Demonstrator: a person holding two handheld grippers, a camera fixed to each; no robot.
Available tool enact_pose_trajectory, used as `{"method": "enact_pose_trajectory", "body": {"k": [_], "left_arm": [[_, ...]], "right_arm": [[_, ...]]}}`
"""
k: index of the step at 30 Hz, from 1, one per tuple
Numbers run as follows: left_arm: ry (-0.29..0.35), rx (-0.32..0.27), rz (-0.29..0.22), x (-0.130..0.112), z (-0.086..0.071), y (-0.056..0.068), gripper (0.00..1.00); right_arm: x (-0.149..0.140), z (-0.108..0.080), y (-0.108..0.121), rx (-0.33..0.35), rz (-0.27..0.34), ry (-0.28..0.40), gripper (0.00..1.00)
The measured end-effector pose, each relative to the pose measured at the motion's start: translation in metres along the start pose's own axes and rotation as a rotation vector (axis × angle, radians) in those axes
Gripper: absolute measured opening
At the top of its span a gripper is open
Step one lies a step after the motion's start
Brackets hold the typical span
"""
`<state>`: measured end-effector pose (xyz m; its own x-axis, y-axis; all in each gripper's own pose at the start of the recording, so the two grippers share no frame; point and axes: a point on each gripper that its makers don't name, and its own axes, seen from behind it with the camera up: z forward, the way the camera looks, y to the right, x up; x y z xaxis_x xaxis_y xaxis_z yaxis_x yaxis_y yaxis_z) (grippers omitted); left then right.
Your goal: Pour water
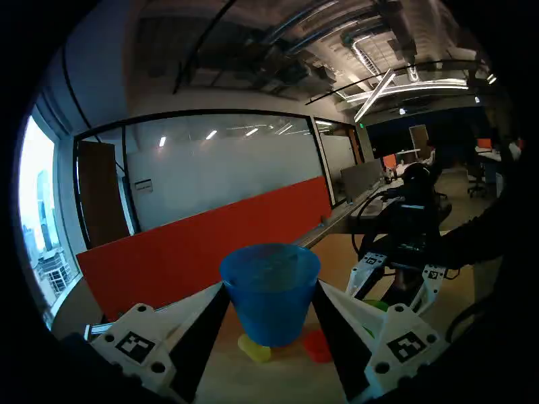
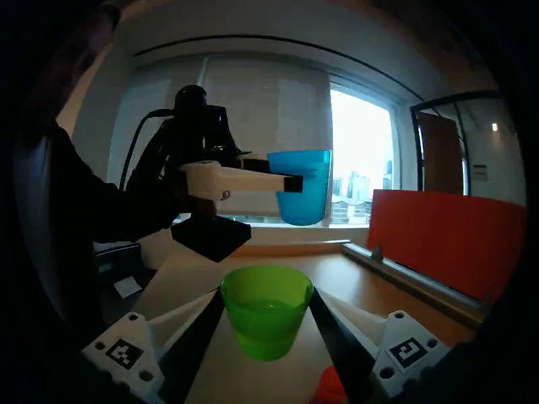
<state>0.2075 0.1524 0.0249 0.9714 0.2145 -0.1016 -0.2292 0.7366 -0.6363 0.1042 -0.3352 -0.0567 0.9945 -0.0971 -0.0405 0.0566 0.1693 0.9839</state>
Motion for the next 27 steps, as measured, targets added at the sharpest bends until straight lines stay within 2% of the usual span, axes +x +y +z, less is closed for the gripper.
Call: {"method": "enact_pose_trajectory", "body": {"k": [8,11,21,27], "left_arm": [[-0.015,0.002,-0.130,-0.008,0.001,-0.002,0.83],[-0.011,0.004,-0.159,-0.009,0.001,-0.006,0.82],[-0.055,0.009,-0.112,-0.024,0.000,-0.008,0.83],[-0.067,0.005,-0.103,-0.029,0.001,-0.007,0.82]], "right_arm": [[0.001,-0.001,0.001,-0.004,-0.003,0.001,0.92],[0.002,-0.001,0.001,-0.005,-0.003,0.002,0.92],[-0.001,-0.003,0.002,-0.004,0.000,-0.017,0.92],[-0.004,-0.004,0.002,-0.001,0.005,-0.033,0.91]]}}
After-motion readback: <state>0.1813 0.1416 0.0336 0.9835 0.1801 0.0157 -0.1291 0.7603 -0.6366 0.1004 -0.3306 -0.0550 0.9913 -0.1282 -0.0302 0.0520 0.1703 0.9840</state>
